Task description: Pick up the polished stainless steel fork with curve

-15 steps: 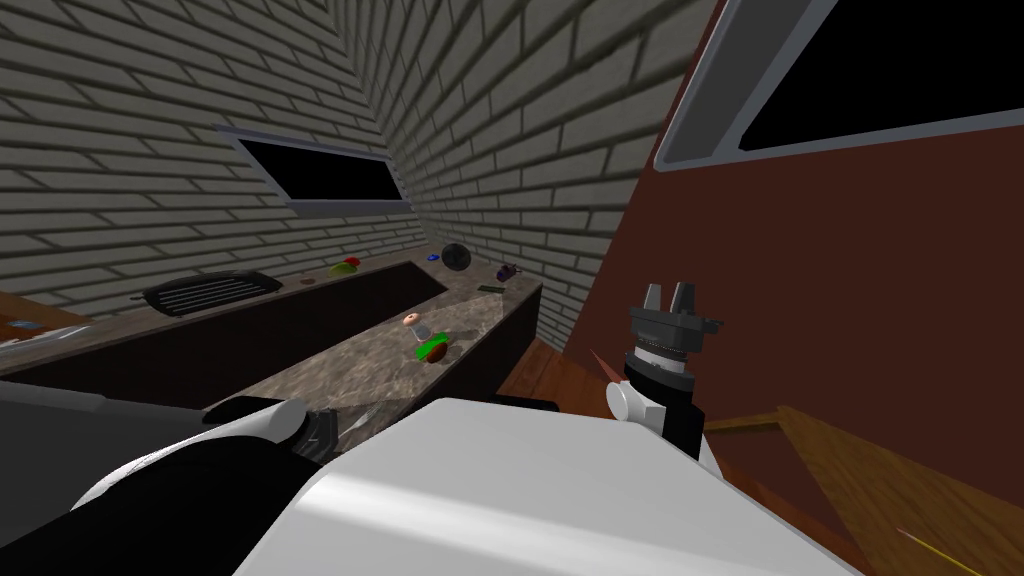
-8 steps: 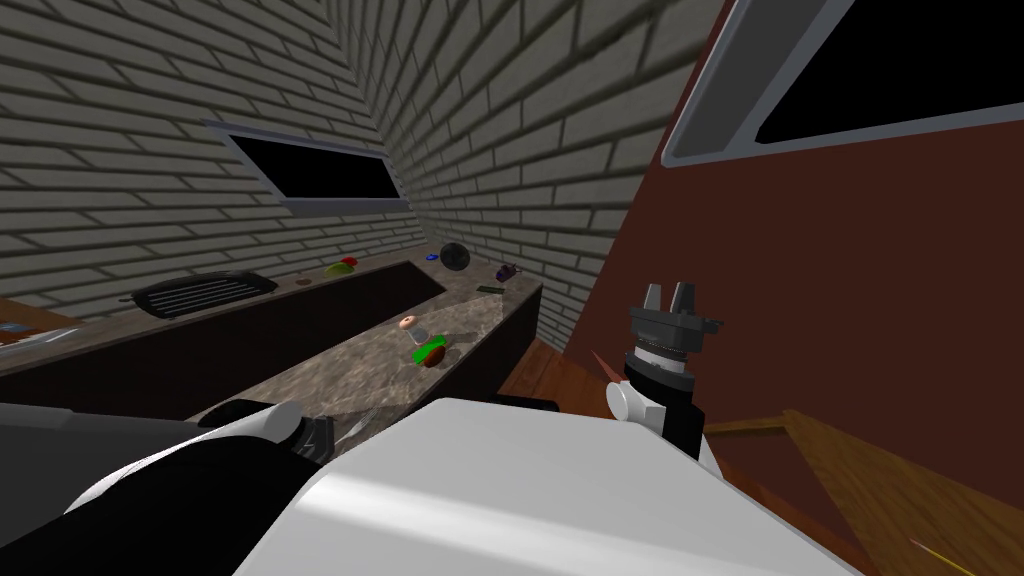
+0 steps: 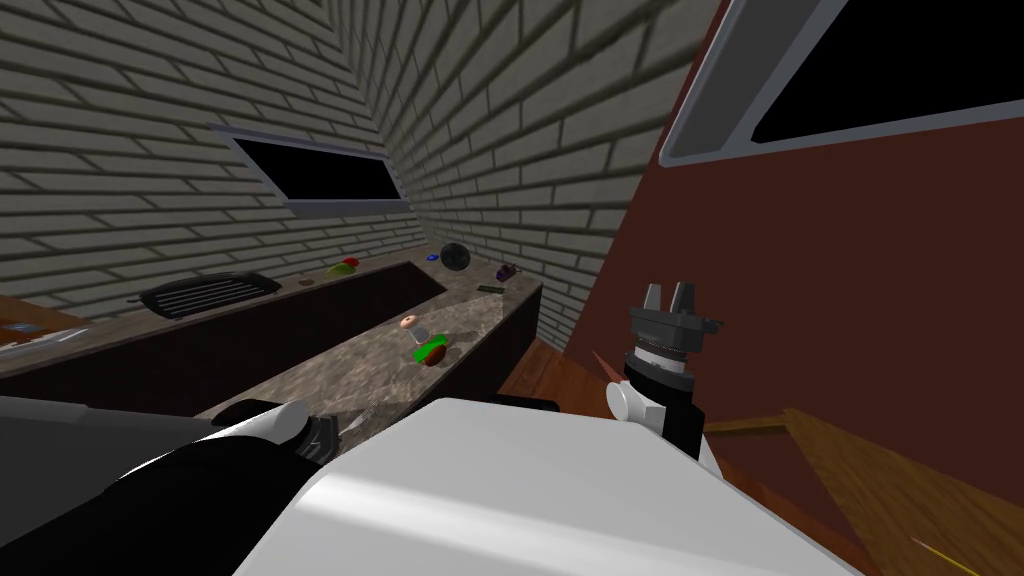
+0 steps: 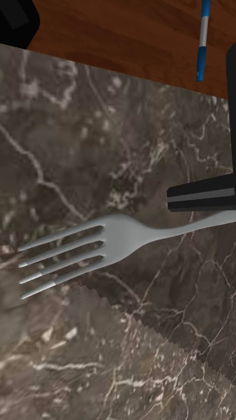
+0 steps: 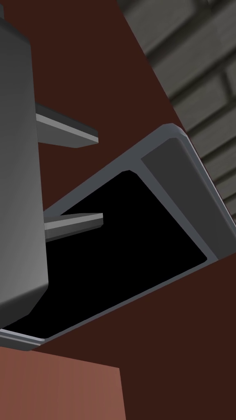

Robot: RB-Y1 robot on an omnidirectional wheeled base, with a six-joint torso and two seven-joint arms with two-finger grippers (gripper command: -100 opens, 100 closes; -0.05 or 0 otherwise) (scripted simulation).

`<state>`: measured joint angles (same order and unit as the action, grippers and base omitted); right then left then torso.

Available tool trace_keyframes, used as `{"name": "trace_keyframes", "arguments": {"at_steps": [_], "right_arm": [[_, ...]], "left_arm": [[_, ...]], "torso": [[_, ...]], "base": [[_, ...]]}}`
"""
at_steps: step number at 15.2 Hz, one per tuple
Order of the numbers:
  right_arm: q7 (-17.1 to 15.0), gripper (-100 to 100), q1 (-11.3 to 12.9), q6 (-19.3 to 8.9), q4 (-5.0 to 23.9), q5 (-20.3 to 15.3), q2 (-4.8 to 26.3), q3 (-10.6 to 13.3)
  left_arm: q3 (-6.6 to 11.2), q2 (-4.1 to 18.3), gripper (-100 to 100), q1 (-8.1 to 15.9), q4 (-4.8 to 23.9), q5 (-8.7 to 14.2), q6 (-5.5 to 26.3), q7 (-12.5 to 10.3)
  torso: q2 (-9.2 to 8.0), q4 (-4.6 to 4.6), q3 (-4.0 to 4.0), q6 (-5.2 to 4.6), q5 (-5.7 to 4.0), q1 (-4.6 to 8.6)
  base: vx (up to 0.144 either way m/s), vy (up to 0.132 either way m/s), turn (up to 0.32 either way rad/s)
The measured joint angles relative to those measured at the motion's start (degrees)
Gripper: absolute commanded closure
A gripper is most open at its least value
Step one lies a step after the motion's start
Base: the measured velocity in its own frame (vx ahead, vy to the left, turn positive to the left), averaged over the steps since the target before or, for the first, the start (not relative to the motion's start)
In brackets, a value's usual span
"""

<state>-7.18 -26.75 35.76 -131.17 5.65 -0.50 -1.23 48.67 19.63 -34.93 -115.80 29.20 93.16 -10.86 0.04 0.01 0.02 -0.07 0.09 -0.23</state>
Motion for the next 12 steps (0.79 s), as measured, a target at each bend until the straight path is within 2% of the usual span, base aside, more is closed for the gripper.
{"name": "trace_keyframes", "arguments": {"at_steps": [1,5,6,12], "right_arm": [[0.0,0,0.0,0.0,0.0,0.0,0.0,0.0],[0.0,0,0.0,0.0,0.0,0.0,0.0,0.0],[0.0,0,0.0,0.0,0.0,0.0,0.0,0.0],[0.0,0,0.01,0.0,0.0,0.0,0.01,-0.01]], "left_arm": [[0.0,0.0,100,0.0,0.0,0.0,0.0,0.0],[1.33,0.18,100,-0.77,-2.95,1.18,2.39,-0.44],[1.42,0.17,-100,-0.83,-3.19,1.25,2.68,-0.5],[3.51,3.78,-100,0.9,0.27,1.04,3.19,-3.11]], "torso": [[0.02,-0.01,0.01,0.0,0.02,-0.06],[0.12,-0.03,0.07,0.0,0.03,-0.12],[0.11,-0.03,0.07,0.0,0.03,-0.13],[-0.07,0.01,-0.03,-0.05,0.11,-0.46]], "base": [[0.006,-0.004,-0.006],[0.017,-0.001,0.0],[0.002,0.006,-0.137],[-0.03,0.056,-0.248]]}}
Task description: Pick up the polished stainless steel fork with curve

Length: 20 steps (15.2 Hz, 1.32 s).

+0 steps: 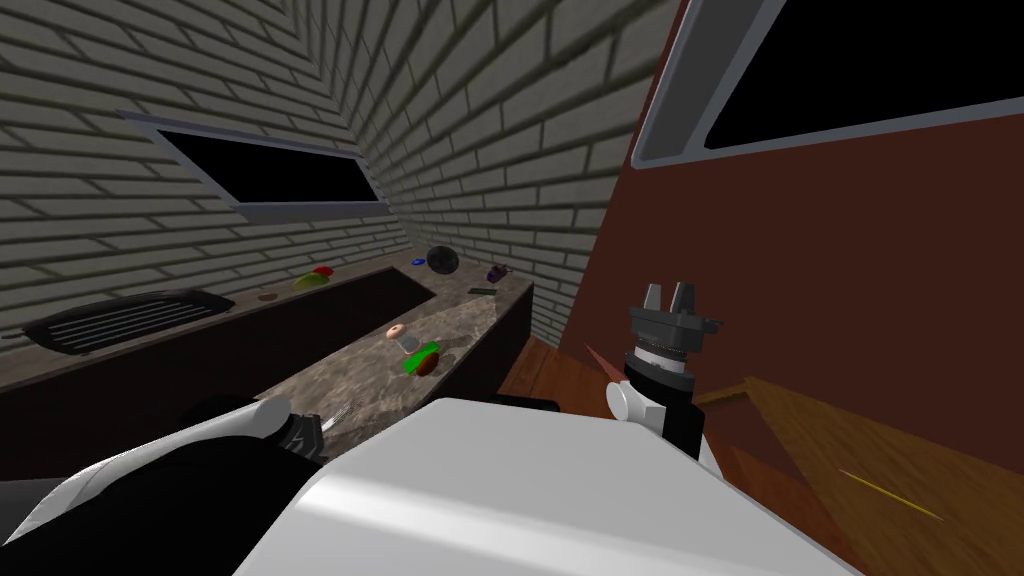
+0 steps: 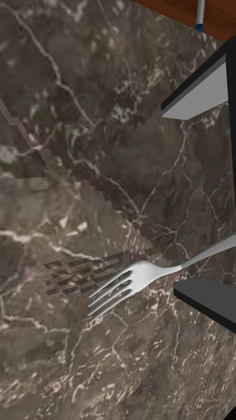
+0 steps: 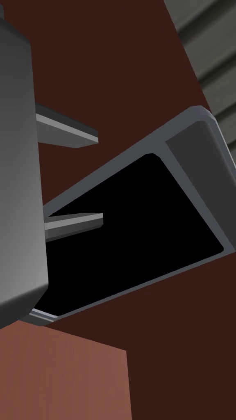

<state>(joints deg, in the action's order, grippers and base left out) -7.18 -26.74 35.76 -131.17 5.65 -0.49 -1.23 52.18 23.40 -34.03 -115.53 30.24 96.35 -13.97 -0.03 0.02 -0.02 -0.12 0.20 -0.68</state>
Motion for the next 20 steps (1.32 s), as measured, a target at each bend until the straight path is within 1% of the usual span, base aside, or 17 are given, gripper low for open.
{"name": "trace_keyframes", "arguments": {"at_steps": [2,3,7,8,11,12,17,20], "right_arm": [[0.0,0,0.0,0.0,0.0,0.0,0.0,0.0],[0.0,0,0.0,0.0,0.0,0.0,0.0,0.0],[0.0,0,-0.01,0.0,0.0,0.0,-0.01,0.0],[0.0,0,-0.01,0.0,0.0,0.0,-0.01,0.0],[0.0,0,-0.01,0.0,0.0,0.0,0.0,0.0],[0.0,0,-0.01,0.0,0.0,0.0,0.0,0.0],[0.0,0,0.0,0.0,0.0,0.0,0.0,0.0],[0.0,0,0.0,0.0,0.0,0.0,0.0,0.0]], "left_arm": [[0.66,0.26,-100,0.47,1.53,-0.02,0.63,-0.75],[0.74,0.24,-100,0.52,1.73,-0.03,0.75,-0.86],[-0.54,0.12,-100,1.07,4.11,-1.58,-1.75,-0.62],[-0.61,0.09,100,1.08,4.25,-1.67,-2.04,-0.57],[0.34,0.23,100,0.71,2.74,-0.51,-0.41,-0.65],[0.42,0.23,-100,0.67,2.55,-0.42,-0.13,-0.69],[1.66,1.98,-100,1.76,6.29,-0.6,0.04,-1.81],[2.34,3.02,-100,2.5,8.77,-0.85,0.08,-2.65]], "torso": [[-0.11,0.02,-0.06,0.01,0.01,-0.02],[-0.08,0.03,-0.06,0.04,0.0,0.06],[0.14,-0.03,0.07,0.05,-0.07,0.38],[0.16,-0.03,0.08,0.05,-0.08,0.38],[0.16,-0.03,0.09,0.05,-0.06,0.25],[0.16,-0.03,0.09,0.05,-0.05,0.24],[-0.19,0.05,-0.11,0.01,0.0,-0.02],[-0.17,0.04,-0.1,0.01,0.02,-0.09]], "base": [[-0.061,0.057,-0.152],[-0.014,0.002,-0.016],[0.003,-0.021,0.007],[0.0,0.0,0.0],[0.001,0.018,-0.003],[-0.022,0.028,-0.141],[-0.08,0.067,-0.193],[-0.078,0.079,-0.189]]}}
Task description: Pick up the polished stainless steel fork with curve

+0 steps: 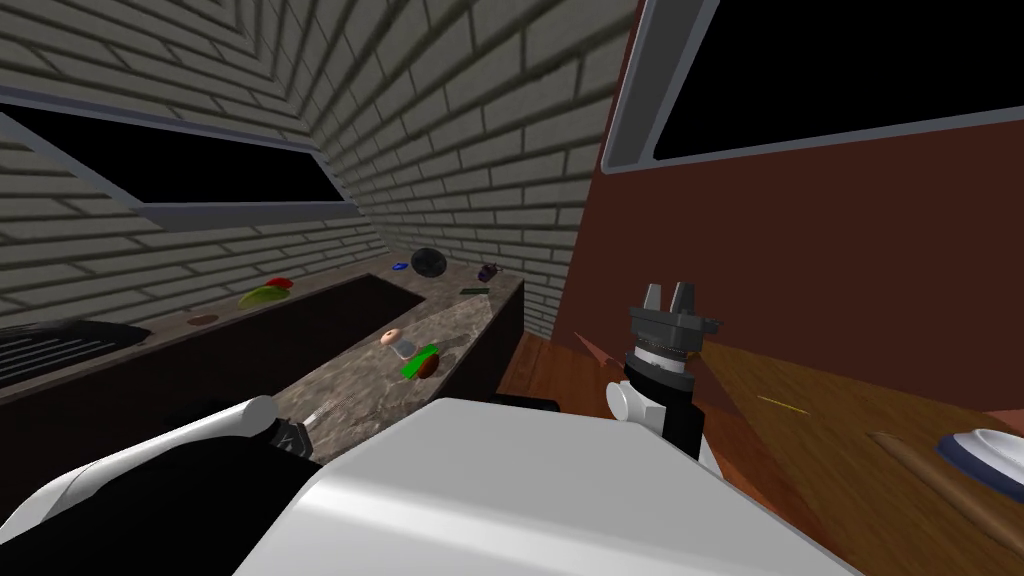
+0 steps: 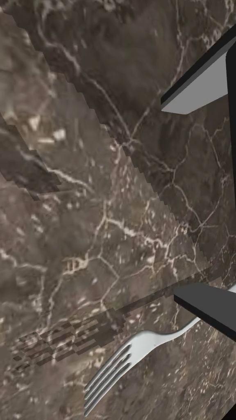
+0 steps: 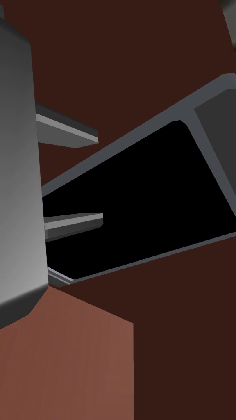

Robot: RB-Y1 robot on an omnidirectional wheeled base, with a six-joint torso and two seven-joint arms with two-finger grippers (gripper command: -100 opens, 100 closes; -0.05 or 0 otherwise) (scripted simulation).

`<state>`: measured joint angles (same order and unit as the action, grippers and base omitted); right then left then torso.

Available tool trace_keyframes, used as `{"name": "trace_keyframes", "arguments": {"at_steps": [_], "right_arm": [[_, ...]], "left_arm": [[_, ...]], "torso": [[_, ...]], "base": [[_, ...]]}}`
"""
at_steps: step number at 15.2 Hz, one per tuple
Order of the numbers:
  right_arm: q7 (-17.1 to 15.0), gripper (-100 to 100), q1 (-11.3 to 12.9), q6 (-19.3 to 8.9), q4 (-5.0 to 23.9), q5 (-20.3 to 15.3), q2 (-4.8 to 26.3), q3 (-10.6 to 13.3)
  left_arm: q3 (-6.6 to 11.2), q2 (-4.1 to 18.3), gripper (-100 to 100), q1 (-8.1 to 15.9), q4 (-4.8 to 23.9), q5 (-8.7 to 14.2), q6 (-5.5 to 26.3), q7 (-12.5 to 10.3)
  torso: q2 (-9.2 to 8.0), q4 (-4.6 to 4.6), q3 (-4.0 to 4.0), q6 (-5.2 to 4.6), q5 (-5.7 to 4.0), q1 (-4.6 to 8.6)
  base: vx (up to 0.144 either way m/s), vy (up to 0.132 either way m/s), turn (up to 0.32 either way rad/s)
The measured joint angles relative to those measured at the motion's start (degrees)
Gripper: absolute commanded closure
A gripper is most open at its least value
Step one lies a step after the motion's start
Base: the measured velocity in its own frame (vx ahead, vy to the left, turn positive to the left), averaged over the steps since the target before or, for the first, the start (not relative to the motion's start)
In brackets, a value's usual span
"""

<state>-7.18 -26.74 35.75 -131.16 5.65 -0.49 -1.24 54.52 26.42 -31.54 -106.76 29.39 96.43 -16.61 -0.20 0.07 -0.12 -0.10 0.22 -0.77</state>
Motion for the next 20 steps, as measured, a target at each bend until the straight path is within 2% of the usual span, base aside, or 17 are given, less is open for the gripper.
{"name": "trace_keyframes", "arguments": {"at_steps": [13,17,18,20], "right_arm": [[0.0,0,0.0,0.0,0.0,0.0,0.0,0.0],[0.0,0,-0.02,0.0,0.0,0.0,-0.01,0.0],[0.0,0,-0.02,0.0,0.0,0.0,-0.01,0.0],[0.0,0,-0.02,0.0,0.0,0.0,0.0,0.0]], "left_arm": [[3.84,5.07,-100,2.99,10.69,-0.5,0.91,-3.55],[3.0,4.72,-100,3.33,12.3,-1.51,-1.1,-3.5],[2.93,4.69,100,3.34,12.46,-1.59,-1.42,-3.45],[3.33,4.88,100,3.27,11.48,-1.1,-0.3,-3.66]], "torso": [[-0.01,0.0,-0.01,0.0,-0.01,0.04],[0.33,-0.07,0.19,0.04,-0.06,0.35],[0.37,-0.08,0.21,0.04,-0.08,0.37],[0.41,-0.09,0.24,0.03,-0.07,0.3]], "base": [[-0.085,0.058,-0.179],[-0.004,-0.012,0.012],[0.005,0.0,-0.011],[0.005,0.011,-0.014]]}}
